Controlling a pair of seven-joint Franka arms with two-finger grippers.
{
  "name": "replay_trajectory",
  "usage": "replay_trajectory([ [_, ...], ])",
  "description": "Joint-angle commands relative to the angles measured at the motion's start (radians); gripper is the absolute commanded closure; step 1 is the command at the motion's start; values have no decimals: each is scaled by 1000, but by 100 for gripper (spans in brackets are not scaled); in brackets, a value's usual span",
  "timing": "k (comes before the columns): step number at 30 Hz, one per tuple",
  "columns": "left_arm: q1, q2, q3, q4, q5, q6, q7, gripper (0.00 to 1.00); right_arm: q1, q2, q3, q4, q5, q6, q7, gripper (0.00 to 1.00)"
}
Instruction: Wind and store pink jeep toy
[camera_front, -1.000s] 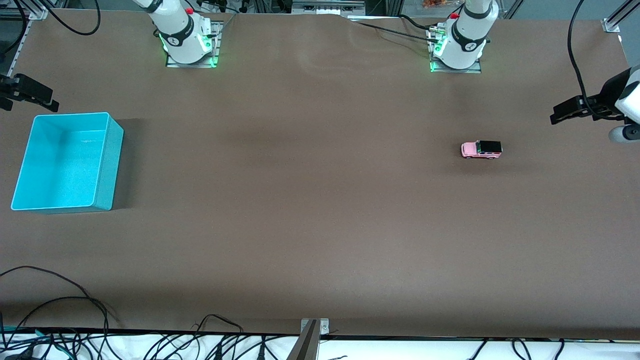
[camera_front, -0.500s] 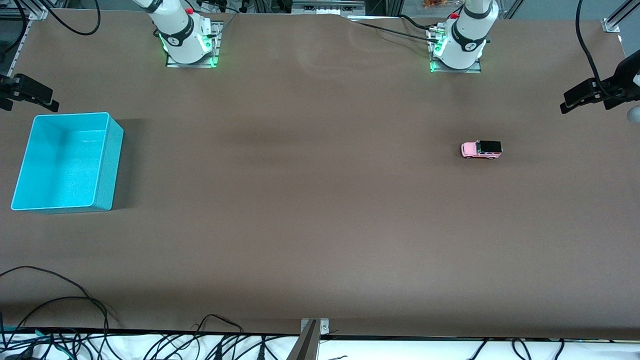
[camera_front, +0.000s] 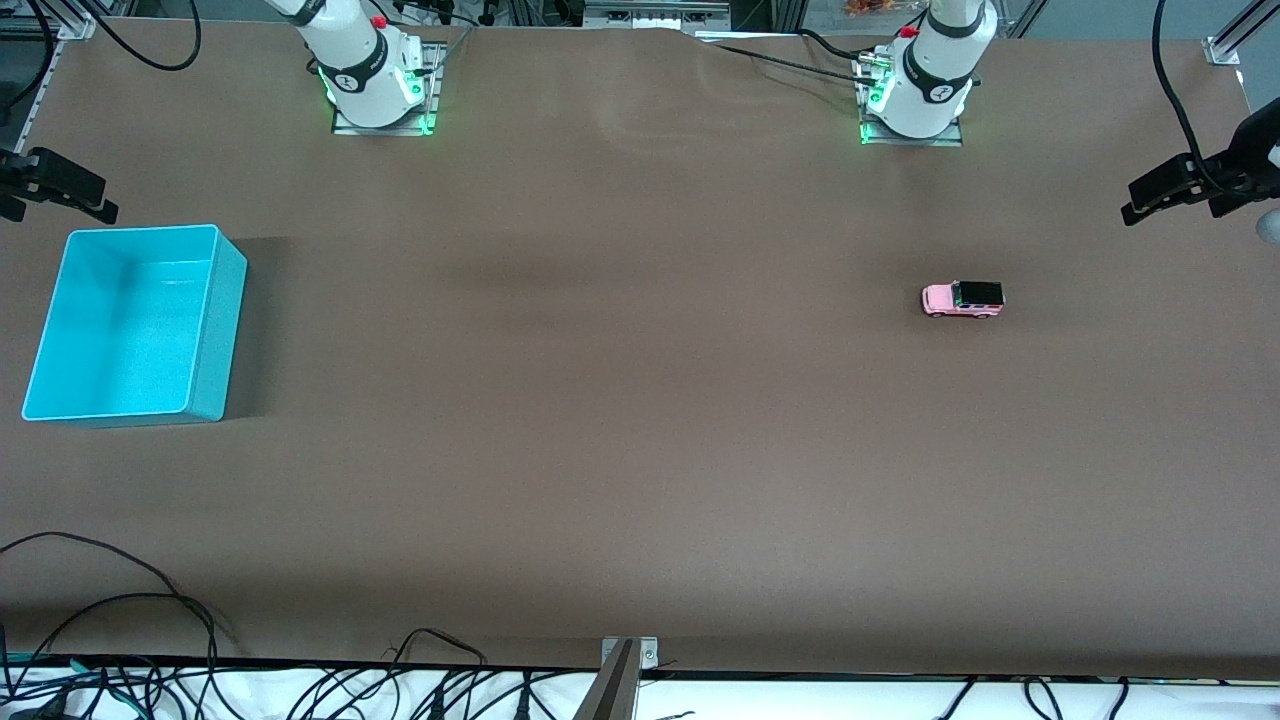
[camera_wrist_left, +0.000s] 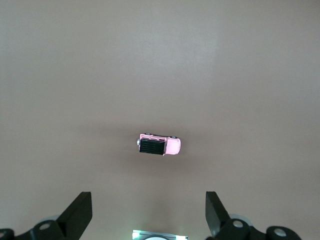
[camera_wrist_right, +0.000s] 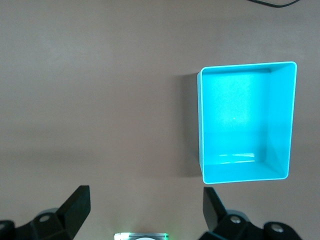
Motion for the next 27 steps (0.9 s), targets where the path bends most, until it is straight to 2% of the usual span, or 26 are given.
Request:
replay_trajectory([
  [1,5,-4,-5,11,13,-25,13,0,-2,10,-1,29,10,-15,0,0],
  [27,5,14,1,26,24,-47,14,0,-2,10,-1,29,10,-15,0,0],
])
